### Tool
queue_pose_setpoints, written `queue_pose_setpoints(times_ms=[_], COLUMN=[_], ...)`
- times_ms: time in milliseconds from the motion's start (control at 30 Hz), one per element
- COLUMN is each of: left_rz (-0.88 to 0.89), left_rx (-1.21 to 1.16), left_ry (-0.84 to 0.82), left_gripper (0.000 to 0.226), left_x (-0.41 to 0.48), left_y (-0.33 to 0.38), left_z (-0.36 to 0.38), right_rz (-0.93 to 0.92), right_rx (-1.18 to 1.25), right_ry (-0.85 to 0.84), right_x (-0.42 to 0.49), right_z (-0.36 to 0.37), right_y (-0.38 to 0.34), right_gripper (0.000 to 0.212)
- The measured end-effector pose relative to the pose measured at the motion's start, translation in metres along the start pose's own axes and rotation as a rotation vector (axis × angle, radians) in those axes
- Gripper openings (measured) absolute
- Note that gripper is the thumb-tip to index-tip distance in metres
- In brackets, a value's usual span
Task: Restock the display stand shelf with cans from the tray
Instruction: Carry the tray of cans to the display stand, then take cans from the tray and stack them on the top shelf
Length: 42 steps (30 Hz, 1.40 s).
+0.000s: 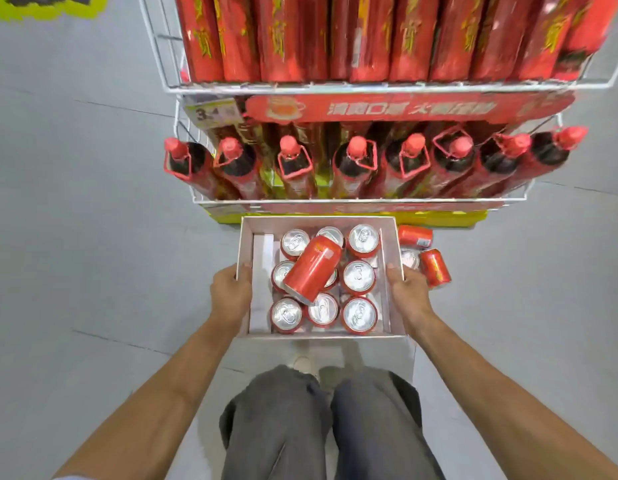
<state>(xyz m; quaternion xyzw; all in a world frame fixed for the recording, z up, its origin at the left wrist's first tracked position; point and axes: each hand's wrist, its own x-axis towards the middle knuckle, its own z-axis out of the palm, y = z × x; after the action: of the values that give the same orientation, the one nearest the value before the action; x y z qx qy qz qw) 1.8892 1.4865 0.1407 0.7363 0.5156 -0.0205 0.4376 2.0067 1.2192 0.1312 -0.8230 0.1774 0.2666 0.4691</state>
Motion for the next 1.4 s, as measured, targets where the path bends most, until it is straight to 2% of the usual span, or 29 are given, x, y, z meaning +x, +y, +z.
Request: queue_pose_setpoints(times_ms=[133, 267, 367, 467, 533, 733, 867, 967, 1233, 1400], left_rz=[0.026, 0.017, -0.002, 0.004, 0.017, 0.024, 0.056, 0.051, 0.061, 0.052], left_rx=[-0.016, -0.052, -0.076, -0.064, -0.035, -0.039, -0.053, -0.053, -0.008, 0.070], left_ry=[0.002, 0.003, -0.005, 0.009, 0.017, 0.038, 0.037, 0.043, 0.037, -0.041], left_gripper=[0.051, 0.048, 0.044, 0.047, 0.050, 0.050, 0.048, 0.049, 0.032, 0.032], left_x=[0.042, 0.069, 0.088, 0.098, 0.099, 0.110, 0.124, 0.138, 0.168, 0.174], left_y=[-0.050, -0.096, -0.123, -0.147, -0.157, -0.151, -0.134, -0.127, -0.114, -0.109], left_z=[0.056, 0.096, 0.123, 0.145, 0.153, 0.162, 0.166, 0.170, 0.179, 0.171], right_rz=[-0.058, -0.056, -0.073, -0.080, -0.094, -0.135, -0.138, -0.126, -0.169, -0.208], right_rx=[-0.013, -0.051, -0.016, -0.034, -0.047, -0.032, -0.003, -0.039, -0.158, -0.284], right_ry=[0.013, 0.006, 0.009, -0.007, -0.001, -0.014, -0.016, 0.007, 0.026, 0.001], right_x=[0.057, 0.103, 0.130, 0.147, 0.151, 0.158, 0.174, 0.184, 0.216, 0.221], right_z=[0.034, 0.060, 0.076, 0.085, 0.087, 0.089, 0.094, 0.096, 0.099, 0.093], right_y=[0.056, 0.111, 0.135, 0.158, 0.167, 0.160, 0.147, 0.137, 0.119, 0.111], right_gripper=[0.033, 0.041, 0.044, 0.034, 0.040, 0.039, 0.027, 0.031, 0.036, 0.040])
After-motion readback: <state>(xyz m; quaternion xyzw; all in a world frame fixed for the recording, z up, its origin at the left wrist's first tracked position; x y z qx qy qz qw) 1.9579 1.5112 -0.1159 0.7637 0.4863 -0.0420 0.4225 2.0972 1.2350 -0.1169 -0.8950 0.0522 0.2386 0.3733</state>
